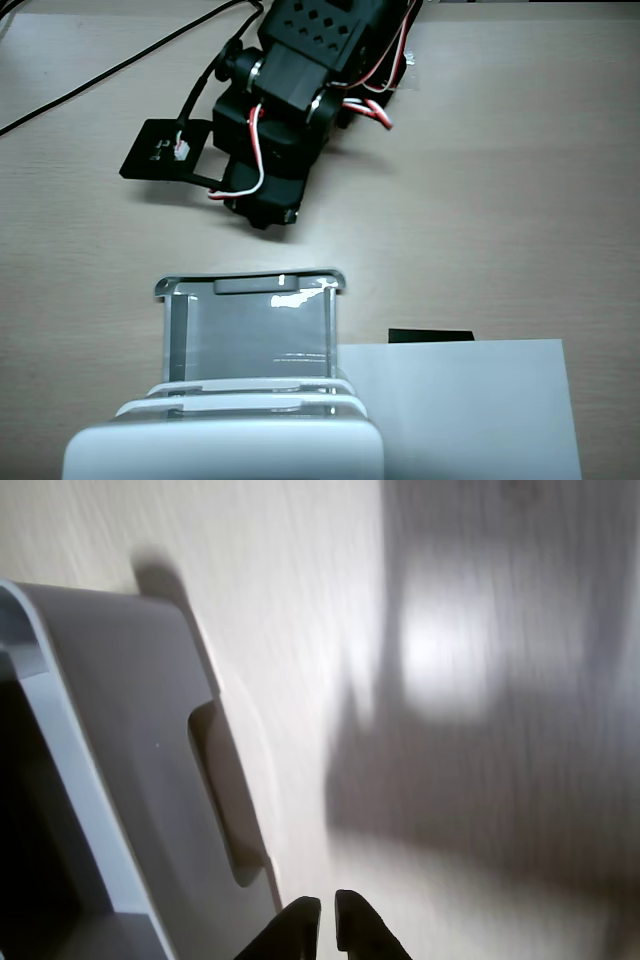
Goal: Close drawer.
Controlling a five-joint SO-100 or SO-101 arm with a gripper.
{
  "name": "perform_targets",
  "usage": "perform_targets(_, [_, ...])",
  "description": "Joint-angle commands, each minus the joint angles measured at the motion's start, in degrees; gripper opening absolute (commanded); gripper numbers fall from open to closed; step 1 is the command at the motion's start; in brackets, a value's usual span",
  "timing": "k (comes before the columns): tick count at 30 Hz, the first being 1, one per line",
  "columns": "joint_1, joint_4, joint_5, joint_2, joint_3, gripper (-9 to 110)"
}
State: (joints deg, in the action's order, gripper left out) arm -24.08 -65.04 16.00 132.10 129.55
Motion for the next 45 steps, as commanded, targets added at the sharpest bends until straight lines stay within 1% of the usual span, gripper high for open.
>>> perform_targets(1, [1.67,2.9,1.93,-0.88,0.18,0])
perform_targets(5, [3.08,7.65,5.54,-2.99,2.2,0])
perform_targets(10, [3.43,12.04,7.47,-10.02,0.79,0])
perform_targets(20, [5.27,15.47,7.21,-23.64,-9.4,0])
perform_targets(26, [8.0,17.84,5.89,-34.28,-18.72,0])
perform_targets(30, [10.28,17.05,3.78,-41.4,-29.79,0])
perform_targets(37, [12.48,8.7,0.53,-53.7,-53.35,0])
perform_targets(40, [12.22,7.21,0.44,-56.07,-57.22,0])
perform_targets(45, [10.55,4.13,0.62,-54.58,-56.69,0])
